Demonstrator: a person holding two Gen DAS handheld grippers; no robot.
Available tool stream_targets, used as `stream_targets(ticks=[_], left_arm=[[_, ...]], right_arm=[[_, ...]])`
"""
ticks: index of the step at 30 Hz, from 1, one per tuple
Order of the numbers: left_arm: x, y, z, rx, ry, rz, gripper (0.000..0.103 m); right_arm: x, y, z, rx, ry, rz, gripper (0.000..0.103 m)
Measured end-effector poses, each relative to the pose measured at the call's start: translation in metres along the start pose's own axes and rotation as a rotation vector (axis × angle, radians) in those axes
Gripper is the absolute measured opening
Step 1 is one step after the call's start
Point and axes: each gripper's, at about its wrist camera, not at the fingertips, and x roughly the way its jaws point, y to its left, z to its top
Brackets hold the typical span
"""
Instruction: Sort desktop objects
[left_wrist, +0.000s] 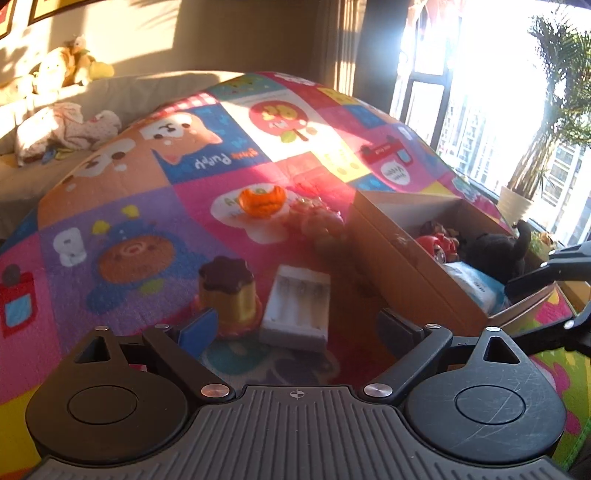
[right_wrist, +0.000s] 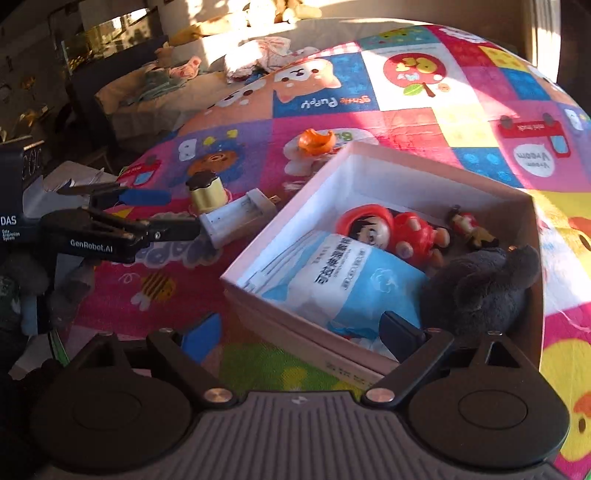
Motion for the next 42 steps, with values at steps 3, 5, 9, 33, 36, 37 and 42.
stream_targets(ticks=[3, 5, 9, 33, 36, 37, 42], left_arm=[[0.004, -0.006, -0.006, 0.006, 0.032, -0.014, 0.097], [0.008, -0.011, -0.007, 0.016, 0.044, -0.014, 0.097], [0.011, -0.021, -0.004, 0.043, 0.045, 0.0, 0.097], [0.013, -0.016, -0.002, 0.033, 0.055, 0.057, 0.099], [0.024, -0.018, 0.002, 0.054, 0.063, 0.069, 0.095], [0.029, -0.018, 0.004, 0.057, 0.07, 0.075, 0.088], [0.046, -0.024, 0.008, 0.096, 0.08, 0.11, 0.067]], right_arm=[[-0.006, -0.003, -0.004, 0.019, -0.031, -0.032, 0.093], [-0.01, -0.005, -0.006, 0.033, -0.052, -0.055, 0.093], [-0.033, -0.012, -0.013, 0.054, -0.138, -0.111, 0.093], [0.023, -0.01, -0.021, -0.079, -0.223, -0.468, 0.103], [0.01, -0.019, -0.029, -0.01, -0.228, -0.445, 0.103], [0.007, -0.022, -0.033, 0.004, -0.229, -0.45, 0.103], [-0.008, -0.031, -0.044, 0.078, -0.228, -0.468, 0.103]])
